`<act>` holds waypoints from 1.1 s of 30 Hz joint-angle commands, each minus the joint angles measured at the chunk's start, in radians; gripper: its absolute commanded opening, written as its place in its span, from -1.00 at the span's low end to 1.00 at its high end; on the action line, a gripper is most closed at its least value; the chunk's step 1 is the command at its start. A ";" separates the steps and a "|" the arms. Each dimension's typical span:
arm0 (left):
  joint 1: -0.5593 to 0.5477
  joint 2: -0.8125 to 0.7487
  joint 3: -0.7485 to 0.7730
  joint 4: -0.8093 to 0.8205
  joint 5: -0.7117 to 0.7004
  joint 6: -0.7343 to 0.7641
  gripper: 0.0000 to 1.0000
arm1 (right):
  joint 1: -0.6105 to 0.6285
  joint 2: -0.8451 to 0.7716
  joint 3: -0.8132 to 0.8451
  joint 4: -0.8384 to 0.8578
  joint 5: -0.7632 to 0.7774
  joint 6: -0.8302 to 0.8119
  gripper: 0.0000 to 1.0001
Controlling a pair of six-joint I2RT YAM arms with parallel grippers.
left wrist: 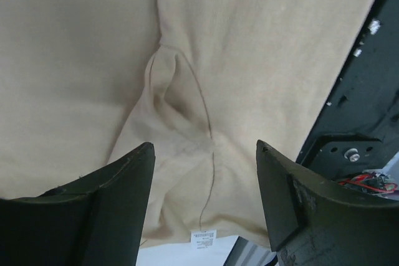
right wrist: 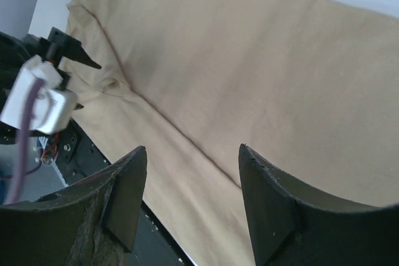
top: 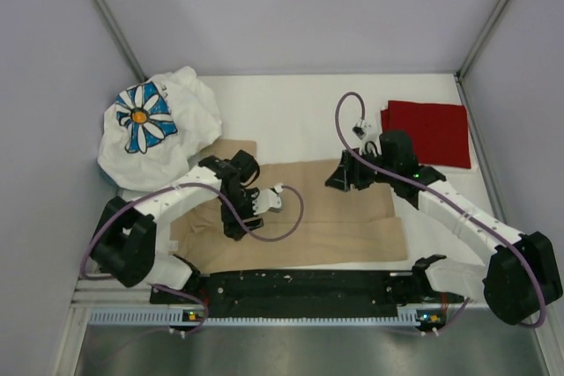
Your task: Fold and stack the t-shirts
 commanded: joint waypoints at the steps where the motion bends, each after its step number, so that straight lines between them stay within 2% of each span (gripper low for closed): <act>1: -0.088 0.110 -0.042 0.091 -0.145 -0.099 0.41 | 0.001 -0.028 -0.022 0.055 0.031 -0.015 0.20; 5: -0.096 0.183 -0.035 0.124 -0.261 -0.156 0.20 | 0.003 -0.033 -0.031 0.052 0.038 -0.019 0.19; 8: -0.096 0.196 -0.027 0.137 -0.293 -0.178 -0.32 | 0.003 -0.027 -0.039 0.047 0.063 -0.026 0.19; 9: -0.096 0.190 -0.018 0.139 -0.295 -0.181 -0.38 | 0.001 -0.025 -0.042 0.047 0.069 -0.026 0.18; 13: -0.096 0.165 0.010 0.119 -0.295 -0.181 -0.39 | 0.001 0.001 -0.058 0.049 0.071 -0.021 0.18; 14: -0.095 0.165 0.010 0.119 -0.334 -0.179 -0.40 | 0.003 0.004 -0.061 0.049 0.071 -0.021 0.18; 16: -0.096 0.170 0.005 0.125 -0.364 -0.178 -0.52 | 0.003 0.006 -0.064 0.050 0.074 -0.021 0.18; 20: -0.096 0.174 0.039 0.118 -0.400 -0.179 -1.00 | 0.003 0.002 -0.058 0.049 0.088 -0.019 0.18; 25: -0.096 0.162 0.125 0.147 -0.405 -0.144 -1.00 | 0.003 0.067 -0.045 -0.016 0.248 0.034 0.17; 30: -0.096 0.200 0.128 0.220 -0.472 -0.086 -1.00 | -0.019 0.165 -0.038 -0.106 0.385 0.120 0.15; 33: -0.096 0.242 0.122 0.266 -0.546 -0.060 -0.87 | -0.034 0.174 -0.045 -0.119 0.419 0.142 0.16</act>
